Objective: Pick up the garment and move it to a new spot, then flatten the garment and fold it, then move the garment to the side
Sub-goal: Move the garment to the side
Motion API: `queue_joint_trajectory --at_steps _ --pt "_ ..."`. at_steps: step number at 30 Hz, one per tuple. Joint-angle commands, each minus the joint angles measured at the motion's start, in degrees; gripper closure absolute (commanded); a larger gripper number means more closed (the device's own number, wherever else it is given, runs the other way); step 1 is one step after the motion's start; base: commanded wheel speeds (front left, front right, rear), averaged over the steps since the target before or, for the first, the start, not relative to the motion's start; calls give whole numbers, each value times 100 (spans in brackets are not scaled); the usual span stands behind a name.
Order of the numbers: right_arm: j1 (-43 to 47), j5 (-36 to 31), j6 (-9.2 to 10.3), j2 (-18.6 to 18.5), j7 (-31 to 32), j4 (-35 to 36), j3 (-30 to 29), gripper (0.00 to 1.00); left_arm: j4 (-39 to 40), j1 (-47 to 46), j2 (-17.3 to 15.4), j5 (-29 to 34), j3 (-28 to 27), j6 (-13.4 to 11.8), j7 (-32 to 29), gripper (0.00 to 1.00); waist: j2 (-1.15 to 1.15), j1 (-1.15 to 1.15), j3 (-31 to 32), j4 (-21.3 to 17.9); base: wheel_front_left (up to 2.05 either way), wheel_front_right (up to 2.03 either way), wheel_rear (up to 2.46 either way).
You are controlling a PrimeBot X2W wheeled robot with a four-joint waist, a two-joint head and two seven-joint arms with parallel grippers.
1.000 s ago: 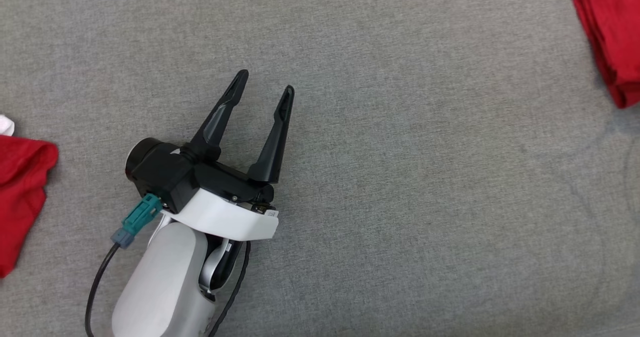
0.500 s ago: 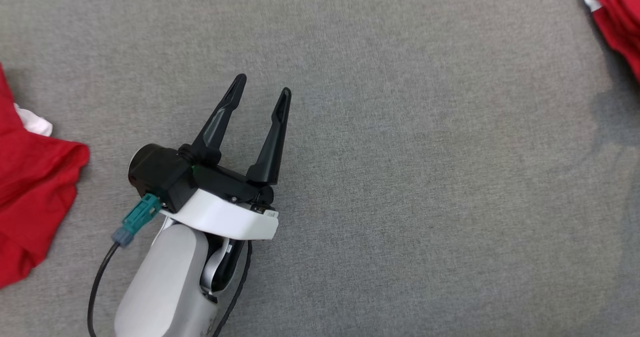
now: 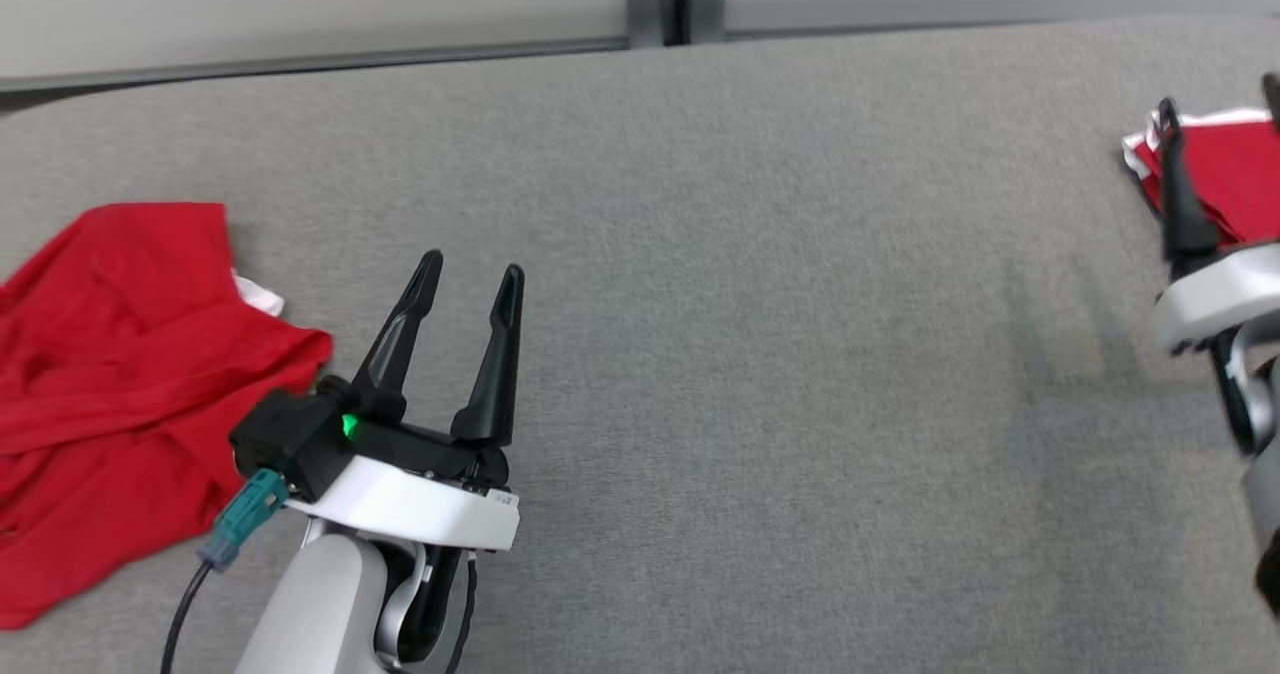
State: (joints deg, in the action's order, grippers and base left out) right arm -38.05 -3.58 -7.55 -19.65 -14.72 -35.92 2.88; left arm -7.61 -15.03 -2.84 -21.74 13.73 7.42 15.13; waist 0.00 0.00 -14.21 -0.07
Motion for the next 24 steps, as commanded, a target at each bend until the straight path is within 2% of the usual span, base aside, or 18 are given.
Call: queue_joint_trajectory --at_steps 1,8,16,24 --pt "274 135 12 143 -51 159 -65 0 -2 119 -14 21 -56 9 2 0 0 0 372 340 0 0 0" --pt "1331 565 11 851 -42 1103 -171 0 -18 491 -14 114 -223 9 2 0 0 0 718 640 0 0 0" --pt "2274 761 12 1385 -43 1706 -278 0 -82 797 -14 136 -374 -49 2 0 0 0 960 795 0 0 0" --pt "2989 800 12 1626 -44 2013 -287 0 -77 1054 -14 152 -424 -100 2 0 0 0 1089 857 0 0 0"
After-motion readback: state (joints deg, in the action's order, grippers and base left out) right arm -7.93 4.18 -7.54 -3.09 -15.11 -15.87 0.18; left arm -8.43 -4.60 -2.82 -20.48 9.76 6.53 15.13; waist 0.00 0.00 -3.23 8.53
